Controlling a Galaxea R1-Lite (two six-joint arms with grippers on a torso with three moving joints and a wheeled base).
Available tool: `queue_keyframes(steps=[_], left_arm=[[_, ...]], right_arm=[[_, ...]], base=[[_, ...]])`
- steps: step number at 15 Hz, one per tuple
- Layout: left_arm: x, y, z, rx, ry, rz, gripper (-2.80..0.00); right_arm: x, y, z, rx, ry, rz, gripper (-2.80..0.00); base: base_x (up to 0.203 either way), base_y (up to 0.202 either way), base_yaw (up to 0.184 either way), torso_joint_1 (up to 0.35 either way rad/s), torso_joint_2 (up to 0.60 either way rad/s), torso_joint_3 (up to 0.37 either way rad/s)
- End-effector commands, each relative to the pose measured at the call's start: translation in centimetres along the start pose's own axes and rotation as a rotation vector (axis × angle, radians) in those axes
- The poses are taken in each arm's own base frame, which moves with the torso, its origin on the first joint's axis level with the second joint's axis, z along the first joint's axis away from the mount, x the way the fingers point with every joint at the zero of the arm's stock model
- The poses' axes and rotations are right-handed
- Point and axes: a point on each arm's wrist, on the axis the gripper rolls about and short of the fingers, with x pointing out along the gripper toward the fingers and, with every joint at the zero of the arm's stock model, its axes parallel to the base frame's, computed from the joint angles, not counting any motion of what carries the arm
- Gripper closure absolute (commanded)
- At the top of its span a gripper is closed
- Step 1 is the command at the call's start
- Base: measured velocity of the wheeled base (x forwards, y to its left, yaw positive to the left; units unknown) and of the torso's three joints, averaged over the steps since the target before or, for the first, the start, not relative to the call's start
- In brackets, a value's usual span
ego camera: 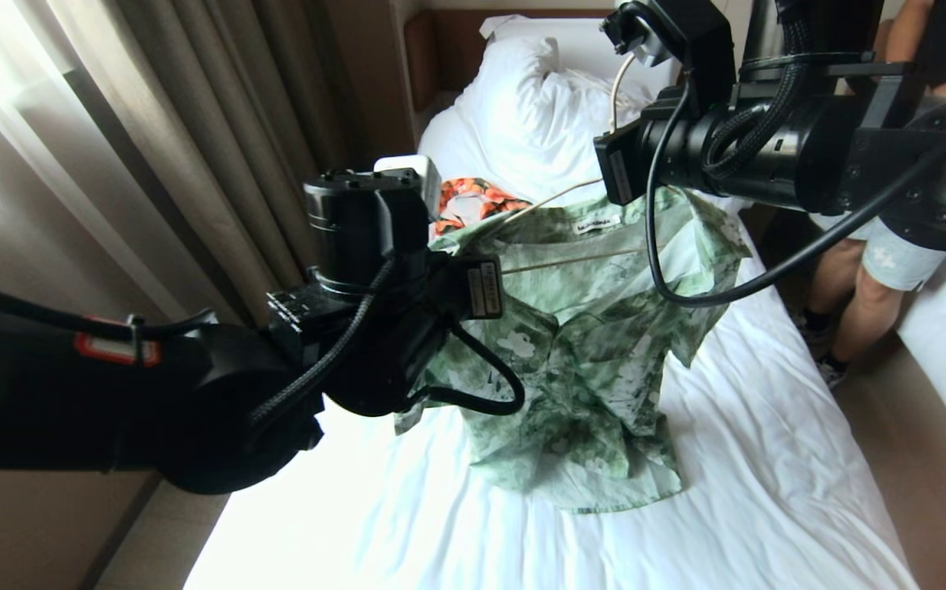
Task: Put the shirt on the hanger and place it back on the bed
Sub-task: Take the clothes hanger out of the clothes
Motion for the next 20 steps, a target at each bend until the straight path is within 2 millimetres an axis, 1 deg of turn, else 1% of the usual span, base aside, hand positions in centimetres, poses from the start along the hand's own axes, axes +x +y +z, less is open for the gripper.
queue_keyframes(steps=[1, 4, 6, 7, 9, 11, 13, 14, 16, 18, 20], left_arm=[[-1.7, 1.8, 1.3, -0.020, -0.028, 0.018, 0.00], [-4.3, 4.8, 1.9, -0.005, -0.007, 0.058, 0.00], [-4.9, 7.0, 1.4, 0.024, 0.047, 0.108, 0.00], [-5.0, 7.6, 1.0, 0.033, 0.066, 0.114, 0.00], [-4.8, 8.2, -0.1, 0.044, 0.106, 0.088, 0.00], [-4.1, 8.0, -0.9, 0.049, 0.132, 0.069, 0.00], [-3.5, 7.8, -1.2, 0.043, 0.126, 0.063, 0.00], [-2.9, 7.9, -1.5, 0.037, 0.115, 0.070, -2.80], [-2.6, 8.2, -1.8, 0.038, 0.118, 0.081, -2.80], [-2.9, 8.3, -2.2, 0.040, 0.128, 0.081, -2.80], [-3.4, 8.7, -2.9, 0.042, 0.141, 0.074, -2.80]], right_arm=[[0.1, -0.2, 0.0, -0.003, -0.001, -0.007, 0.00], [0.5, -0.2, -0.3, -0.002, 0.009, -0.010, 0.00], [0.8, 0.0, -0.6, -0.004, 0.014, -0.010, 0.00], [1.0, 0.1, -0.7, -0.004, 0.010, -0.011, 0.00], [1.2, 0.3, -0.7, 0.001, -0.008, -0.014, 0.00], [1.1, 0.8, -0.6, -0.001, -0.012, -0.004, 0.00], [1.1, 0.9, -0.5, -0.001, -0.014, -0.001, 0.00], [1.2, 1.0, -0.6, 0.000, -0.010, 0.001, 0.00], [1.5, 1.1, -0.9, -0.001, -0.002, 0.004, 0.00], [1.8, 1.5, -1.6, -0.005, 0.018, 0.011, 0.00], [2.2, 1.9, -2.4, -0.009, 0.042, 0.020, 0.00]], base=[[0.000, 0.000, 0.000, 0.000, 0.00, 0.000], [0.000, 0.000, 0.000, 0.000, 0.00, 0.000], [0.000, 0.000, 0.000, 0.000, 0.00, 0.000], [0.000, 0.000, 0.000, 0.000, 0.00, 0.000], [0.000, 0.000, 0.000, 0.000, 0.00, 0.000], [0.000, 0.000, 0.000, 0.000, 0.00, 0.000], [0.000, 0.000, 0.000, 0.000, 0.00, 0.000], [0.000, 0.000, 0.000, 0.000, 0.00, 0.000], [0.000, 0.000, 0.000, 0.000, 0.00, 0.000], [0.000, 0.000, 0.000, 0.000, 0.00, 0.000], [0.000, 0.000, 0.000, 0.000, 0.00, 0.000]])
